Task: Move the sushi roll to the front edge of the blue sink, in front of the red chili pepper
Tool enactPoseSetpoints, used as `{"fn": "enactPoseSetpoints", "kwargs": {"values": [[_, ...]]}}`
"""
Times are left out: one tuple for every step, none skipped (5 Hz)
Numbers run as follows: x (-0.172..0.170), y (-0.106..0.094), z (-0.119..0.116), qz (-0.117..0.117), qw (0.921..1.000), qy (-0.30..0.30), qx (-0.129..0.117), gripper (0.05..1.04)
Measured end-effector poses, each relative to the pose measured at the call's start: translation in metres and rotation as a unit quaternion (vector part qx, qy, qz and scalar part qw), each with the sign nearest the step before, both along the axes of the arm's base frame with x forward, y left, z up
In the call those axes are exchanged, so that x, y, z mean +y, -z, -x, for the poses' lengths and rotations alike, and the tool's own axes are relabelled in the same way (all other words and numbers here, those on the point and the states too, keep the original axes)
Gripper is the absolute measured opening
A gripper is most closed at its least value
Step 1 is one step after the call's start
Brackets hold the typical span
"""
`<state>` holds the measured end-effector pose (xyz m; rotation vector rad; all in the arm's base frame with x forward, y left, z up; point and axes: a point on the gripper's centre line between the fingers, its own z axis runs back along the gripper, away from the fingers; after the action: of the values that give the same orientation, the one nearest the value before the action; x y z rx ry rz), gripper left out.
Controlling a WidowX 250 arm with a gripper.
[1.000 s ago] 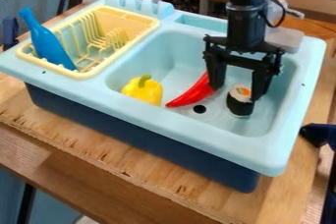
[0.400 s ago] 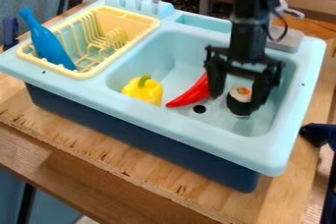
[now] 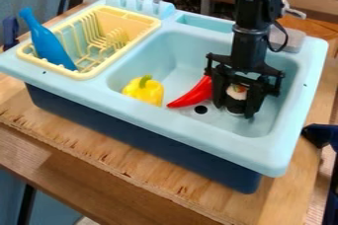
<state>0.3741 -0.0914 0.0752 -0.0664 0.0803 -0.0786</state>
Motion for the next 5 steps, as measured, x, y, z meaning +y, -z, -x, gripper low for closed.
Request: {"fn": "enactPoseSetpoints", "kwargs": {"values": [[-0.002, 0.000, 0.002, 0.006, 0.9999, 0.004, -0.009, 0.546], [-0.006, -0.021, 0.015, 0.018, 0.9993, 0.016, -0.029, 0.529], [-0.014, -0.042, 0.039, 0.027, 0.9981, 0.036, -0.043, 0.527], [-0.011, -0.039, 0.055, 0.028, 0.9985, 0.032, -0.034, 0.527], [-0.001, -0.013, 0.051, 0.006, 0.9999, 0.004, 0.008, 0.527]]}}
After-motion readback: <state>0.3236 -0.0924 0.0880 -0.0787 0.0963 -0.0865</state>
